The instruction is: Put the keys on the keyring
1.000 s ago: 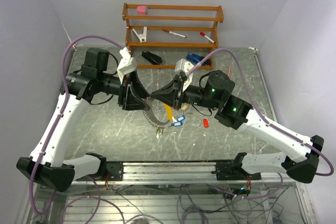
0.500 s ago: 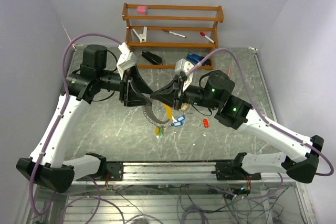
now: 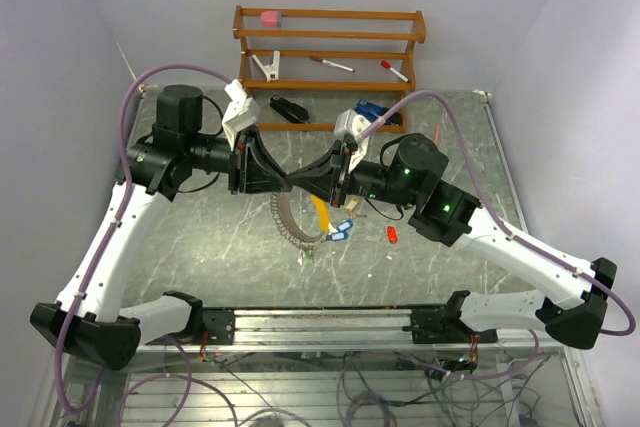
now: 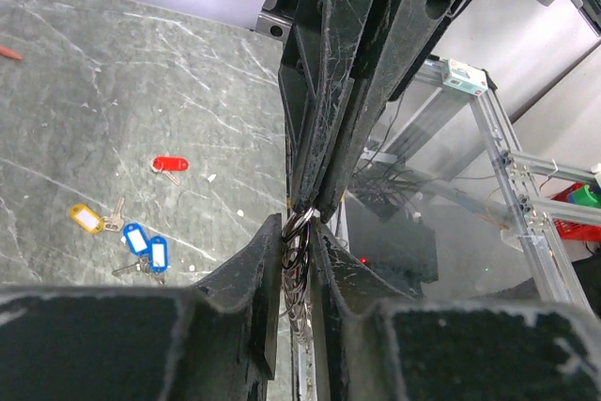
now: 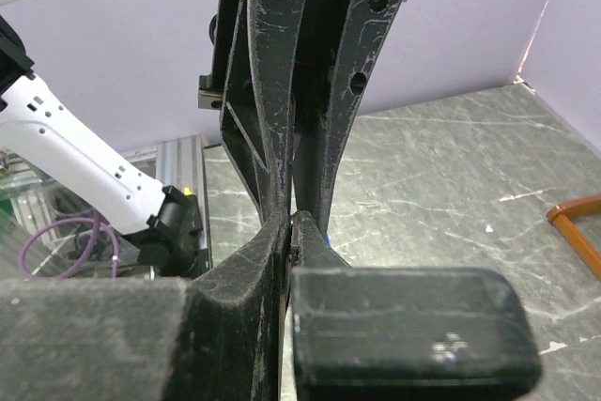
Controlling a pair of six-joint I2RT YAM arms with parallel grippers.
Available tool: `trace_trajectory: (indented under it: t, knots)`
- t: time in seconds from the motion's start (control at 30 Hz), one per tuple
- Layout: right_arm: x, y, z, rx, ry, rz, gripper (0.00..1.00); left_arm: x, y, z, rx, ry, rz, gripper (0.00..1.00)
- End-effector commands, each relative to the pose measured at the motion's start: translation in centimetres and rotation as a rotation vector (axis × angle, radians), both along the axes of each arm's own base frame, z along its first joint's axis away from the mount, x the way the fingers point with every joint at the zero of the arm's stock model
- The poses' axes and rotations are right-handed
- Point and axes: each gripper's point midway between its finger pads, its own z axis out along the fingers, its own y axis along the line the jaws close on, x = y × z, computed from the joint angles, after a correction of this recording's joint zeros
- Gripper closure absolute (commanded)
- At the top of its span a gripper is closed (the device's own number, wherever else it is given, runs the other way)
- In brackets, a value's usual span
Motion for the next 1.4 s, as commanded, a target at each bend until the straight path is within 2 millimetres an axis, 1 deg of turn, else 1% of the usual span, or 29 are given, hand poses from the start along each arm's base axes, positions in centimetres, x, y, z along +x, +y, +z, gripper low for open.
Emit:
trace_trajectory:
  t: [0.0,0.07,0.3,0.4,0.6,0.63,0.7,0.73,0.83,0.97,1.07,1.13,1.2,1.23,1.3,1.37]
  knots:
    - [-0.3,-0.4,2.9,0.086,-0.044,-0.003,1.00,0.0,0.0,0.0,-0.004,-0.014,0.010,0.78]
    - [-0.3,-0.4,2.8,0.089,-0.042,-0.005,1.00,0.0,0.0,0.0,-0.001,-0.012,0.014,0.81]
    - [0.1,-0.9,3.0,0.105,-0.046,-0.042,1.00,0.2,-0.1,-0.1,0.000,-0.007,0.027,0.85]
    - [0.2,-1.1,3.0,0.111,-0.040,-0.052,1.00,0.2,0.0,0.1,-0.002,-0.019,0.030,0.93]
    - [0.5,-1.6,3.2,0.131,-0.018,-0.088,1.00,-0.1,0.1,0.6,-0.009,-0.043,0.010,0.93]
    - [0.6,-1.8,3.2,0.134,-0.012,-0.097,0.96,-0.2,0.1,0.5,-0.009,-0.046,0.007,0.93]
    - [0.8,-2.3,3.8,0.149,-0.004,-0.129,0.78,-0.4,0.1,0.5,-0.013,-0.052,-0.005,0.93]
    - [1.0,-2.7,4.1,0.158,-0.002,-0.148,0.72,-0.5,0.1,0.4,-0.015,-0.057,-0.011,0.93]
    - [1.3,-3.7,4.9,0.177,-0.007,-0.191,0.67,-0.8,0.2,0.3,-0.019,-0.064,-0.022,0.93]
    - [1.3,-4.3,6.0,0.185,-0.017,-0.212,0.62,-1.1,0.2,0.3,-0.025,-0.072,-0.043,0.93]
    - [1.9,-5.3,6.4,0.186,-0.021,-0.269,0.55,-1.4,0.3,0.3,-0.024,-0.087,-0.051,0.93]
    - [2.9,-6.0,6.0,0.161,-0.008,-0.340,0.53,-1.4,0.5,0.0,-0.011,-0.109,-0.047,0.93]
    - [4.2,-6.8,5.0,0.111,0.022,-0.421,0.50,-1.2,0.7,-0.7,0.016,-0.146,-0.034,0.93]
    - [4.9,-7.1,4.1,0.072,0.047,-0.465,0.50,-1.2,0.9,-1.3,0.038,-0.151,-0.027,0.93]
    - [5.5,-7.4,2.6,0.000,0.089,-0.498,0.48,-1.0,1.2,-2.3,0.083,-0.183,-0.019,0.93]
    - [6.0,-7.7,1.3,-0.058,0.126,-0.519,0.42,-0.6,1.4,-3.3,0.120,-0.200,-0.011,0.93]
